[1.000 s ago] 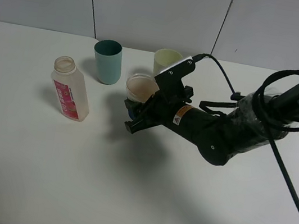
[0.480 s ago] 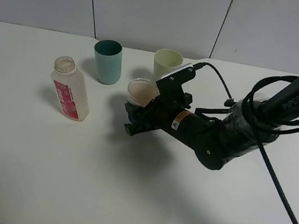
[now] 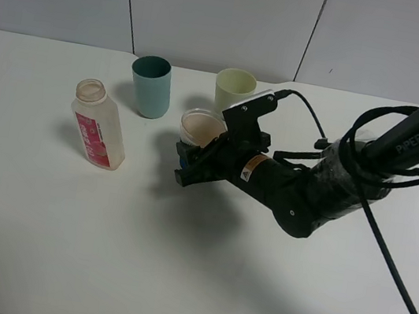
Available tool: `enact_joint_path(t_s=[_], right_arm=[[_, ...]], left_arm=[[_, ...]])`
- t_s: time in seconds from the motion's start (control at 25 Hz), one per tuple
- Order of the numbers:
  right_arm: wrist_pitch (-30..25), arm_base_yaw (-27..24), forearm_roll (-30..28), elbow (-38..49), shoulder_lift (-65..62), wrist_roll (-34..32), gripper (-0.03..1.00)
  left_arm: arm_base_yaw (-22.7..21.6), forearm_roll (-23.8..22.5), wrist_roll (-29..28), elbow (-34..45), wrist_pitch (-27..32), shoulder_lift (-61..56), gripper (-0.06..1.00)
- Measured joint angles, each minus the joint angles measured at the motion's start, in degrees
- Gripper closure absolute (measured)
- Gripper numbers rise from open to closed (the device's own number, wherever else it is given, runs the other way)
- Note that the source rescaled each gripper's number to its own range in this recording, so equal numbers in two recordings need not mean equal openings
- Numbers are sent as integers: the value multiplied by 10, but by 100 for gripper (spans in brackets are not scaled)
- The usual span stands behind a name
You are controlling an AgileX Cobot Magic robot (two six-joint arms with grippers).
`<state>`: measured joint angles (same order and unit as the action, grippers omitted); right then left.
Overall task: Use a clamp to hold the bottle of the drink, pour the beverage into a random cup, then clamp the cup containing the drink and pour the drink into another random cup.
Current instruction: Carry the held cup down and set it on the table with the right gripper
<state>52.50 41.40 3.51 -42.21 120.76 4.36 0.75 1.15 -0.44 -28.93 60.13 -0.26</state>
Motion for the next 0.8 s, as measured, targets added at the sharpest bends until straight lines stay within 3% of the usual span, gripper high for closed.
enact_joint_path(t_s=[0.32,0.36,0.44,0.52,0.56,0.64,0.8], right_arm=[[-1,0,-19,0,0,0,94],[-2,0,-20,0,0,-1,82],[-12,0,-24,1,1,-5,42],[-16,0,-24,1,2,-5,14],[-16,0,-24,1,2,-5,6],[-16,0,-24,1,2,-5,0],[-34,0,-24,1,-7,-6,-3]], left_arm=[[0,0,0,0,0,0,-6],[0,0,0,0,0,0,-6],[0,0,0,0,0,0,-6],[0,0,0,0,0,0,-6],[0,0,0,0,0,0,-6],[0,0,0,0,0,0,-6],[0,0,0,0,0,0,-6]])
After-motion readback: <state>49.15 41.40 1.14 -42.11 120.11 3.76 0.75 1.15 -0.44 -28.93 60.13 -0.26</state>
